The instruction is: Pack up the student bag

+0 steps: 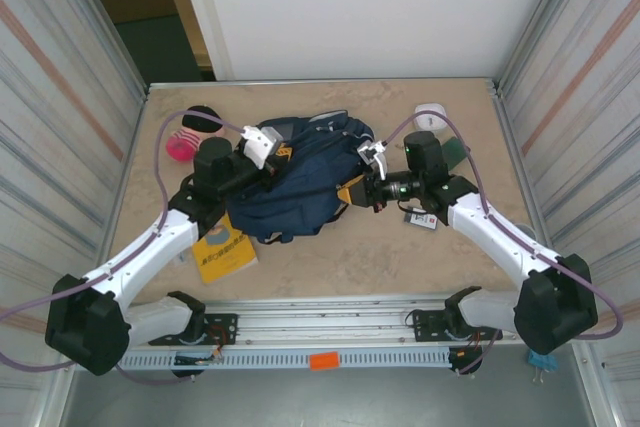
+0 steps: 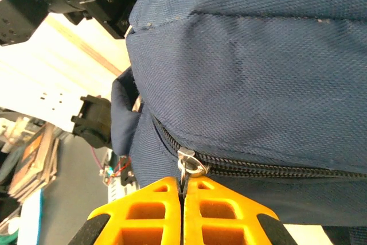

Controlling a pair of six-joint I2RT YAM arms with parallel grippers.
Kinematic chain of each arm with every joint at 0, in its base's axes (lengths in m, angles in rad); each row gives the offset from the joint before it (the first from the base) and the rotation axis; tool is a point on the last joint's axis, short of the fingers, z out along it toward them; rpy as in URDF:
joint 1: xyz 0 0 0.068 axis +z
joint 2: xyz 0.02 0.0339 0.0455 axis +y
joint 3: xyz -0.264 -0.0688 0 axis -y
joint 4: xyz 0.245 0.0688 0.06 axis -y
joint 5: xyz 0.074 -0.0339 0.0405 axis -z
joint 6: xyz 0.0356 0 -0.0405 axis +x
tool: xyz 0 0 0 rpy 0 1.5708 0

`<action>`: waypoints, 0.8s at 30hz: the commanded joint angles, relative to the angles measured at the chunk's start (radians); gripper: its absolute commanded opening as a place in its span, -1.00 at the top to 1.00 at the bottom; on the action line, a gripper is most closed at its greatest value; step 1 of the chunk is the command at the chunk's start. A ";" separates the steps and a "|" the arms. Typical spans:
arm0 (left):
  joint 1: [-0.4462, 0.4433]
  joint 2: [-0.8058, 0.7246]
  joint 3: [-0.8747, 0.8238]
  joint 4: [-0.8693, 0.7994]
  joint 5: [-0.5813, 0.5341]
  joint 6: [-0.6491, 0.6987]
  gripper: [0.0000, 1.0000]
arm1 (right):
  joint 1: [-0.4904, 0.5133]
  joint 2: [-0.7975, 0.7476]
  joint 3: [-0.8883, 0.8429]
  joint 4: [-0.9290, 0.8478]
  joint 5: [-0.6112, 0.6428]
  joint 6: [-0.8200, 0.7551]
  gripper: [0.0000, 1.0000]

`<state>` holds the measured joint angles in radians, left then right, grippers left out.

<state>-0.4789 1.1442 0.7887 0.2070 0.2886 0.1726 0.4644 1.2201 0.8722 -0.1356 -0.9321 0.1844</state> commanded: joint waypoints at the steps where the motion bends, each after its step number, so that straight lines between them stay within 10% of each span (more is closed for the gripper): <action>1: -0.020 -0.019 0.048 0.030 -0.164 0.060 1.00 | 0.031 -0.040 0.072 -0.106 0.038 -0.059 0.95; 16: -0.133 0.038 0.115 0.021 -0.313 -0.019 1.00 | 0.076 0.062 0.236 -0.400 0.461 -0.071 1.00; 24: -0.140 -0.020 0.144 -0.187 -0.341 -0.055 1.00 | -0.046 0.159 0.313 -0.462 0.429 -0.140 1.00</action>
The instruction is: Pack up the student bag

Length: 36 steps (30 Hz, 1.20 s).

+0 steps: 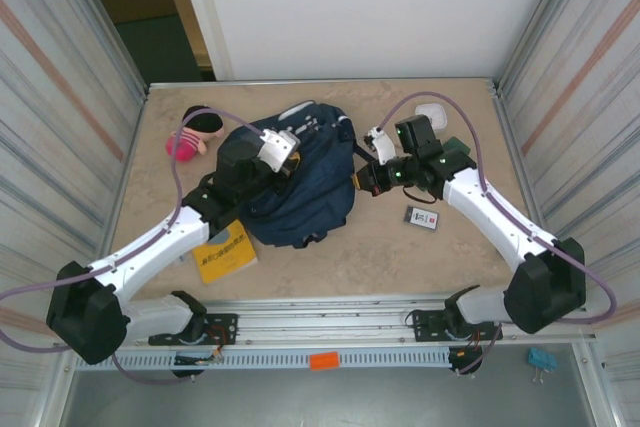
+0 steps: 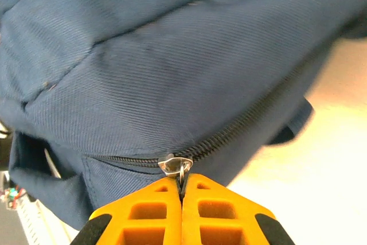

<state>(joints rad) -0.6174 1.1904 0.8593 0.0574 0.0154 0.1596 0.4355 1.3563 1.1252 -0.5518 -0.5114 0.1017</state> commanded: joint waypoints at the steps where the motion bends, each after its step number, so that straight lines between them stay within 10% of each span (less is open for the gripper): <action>1: -0.002 -0.066 0.075 -0.054 -0.076 -0.063 1.00 | -0.011 0.030 0.068 -0.044 -0.017 -0.069 1.00; 13: -0.005 0.096 0.200 -0.078 -0.289 -0.255 1.00 | 0.144 0.078 0.134 -0.131 -0.085 -0.106 1.00; 36: -0.109 0.320 0.391 0.033 -0.543 -0.335 1.00 | 0.208 0.086 0.069 0.083 -0.035 0.422 1.00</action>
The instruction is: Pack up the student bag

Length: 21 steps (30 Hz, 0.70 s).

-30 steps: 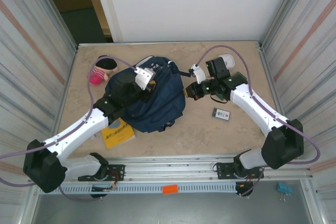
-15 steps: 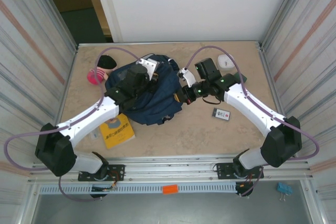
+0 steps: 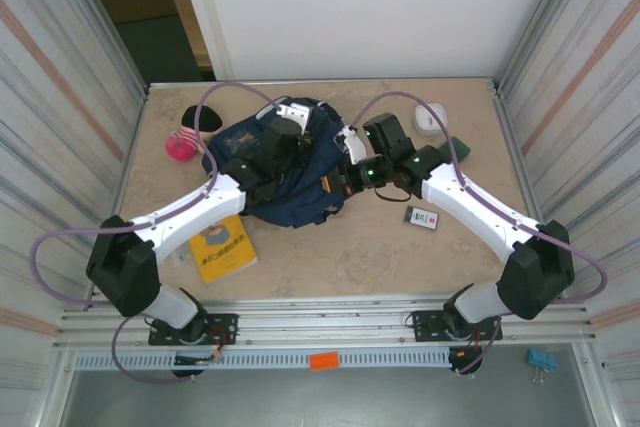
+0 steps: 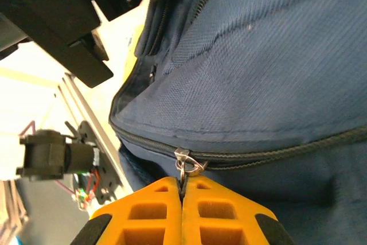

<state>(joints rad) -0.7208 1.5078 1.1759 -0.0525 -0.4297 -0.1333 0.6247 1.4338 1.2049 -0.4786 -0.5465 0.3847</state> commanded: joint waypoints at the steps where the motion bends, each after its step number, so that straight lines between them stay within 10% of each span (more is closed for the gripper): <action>1: -0.008 0.008 0.084 0.151 -0.104 -0.049 1.00 | 0.020 0.010 -0.011 0.003 0.007 0.158 1.00; 21: -0.011 0.070 0.253 0.222 -0.110 -0.157 1.00 | 0.146 -0.017 0.010 0.013 0.383 0.395 1.00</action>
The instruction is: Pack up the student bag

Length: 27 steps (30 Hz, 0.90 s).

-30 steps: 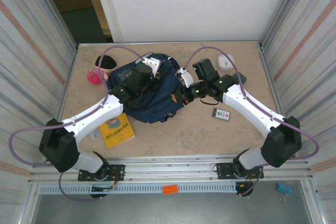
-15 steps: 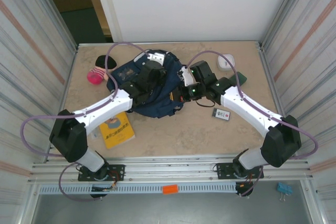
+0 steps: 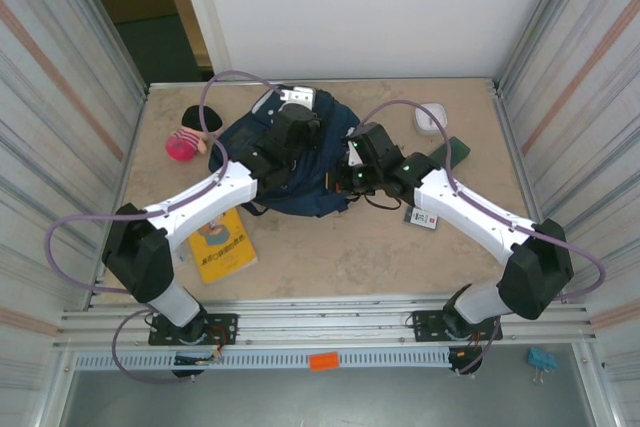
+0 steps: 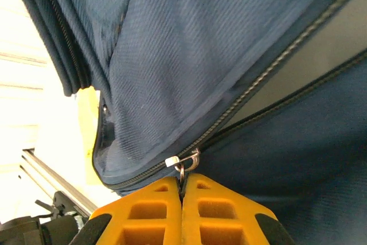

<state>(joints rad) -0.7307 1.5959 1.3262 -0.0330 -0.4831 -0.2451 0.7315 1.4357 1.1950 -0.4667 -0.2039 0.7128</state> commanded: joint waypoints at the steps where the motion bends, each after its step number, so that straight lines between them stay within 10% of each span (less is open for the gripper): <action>1: -0.001 -0.012 0.107 0.202 -0.057 -0.042 1.00 | 0.052 -0.019 0.017 0.020 0.042 0.079 1.00; 8: 0.002 -0.027 0.074 0.242 0.019 0.066 1.00 | 0.060 -0.065 -0.063 0.171 -0.067 0.094 0.82; 14: 0.093 -0.121 -0.047 0.291 0.360 0.118 1.00 | -0.077 -0.249 -0.202 0.232 -0.082 0.132 -0.25; 18: 0.195 -0.149 -0.121 0.395 0.671 0.026 1.00 | -0.187 -0.292 -0.288 0.297 -0.195 0.162 -0.56; 27: 0.237 -0.148 -0.083 0.329 1.006 0.134 1.00 | -0.217 -0.198 -0.237 0.473 -0.369 0.108 -0.70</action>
<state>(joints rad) -0.4839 1.5196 1.1889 0.1505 0.3233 -0.1616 0.5102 1.1900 0.9184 -0.1177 -0.4633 0.8330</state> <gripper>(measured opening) 0.082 0.845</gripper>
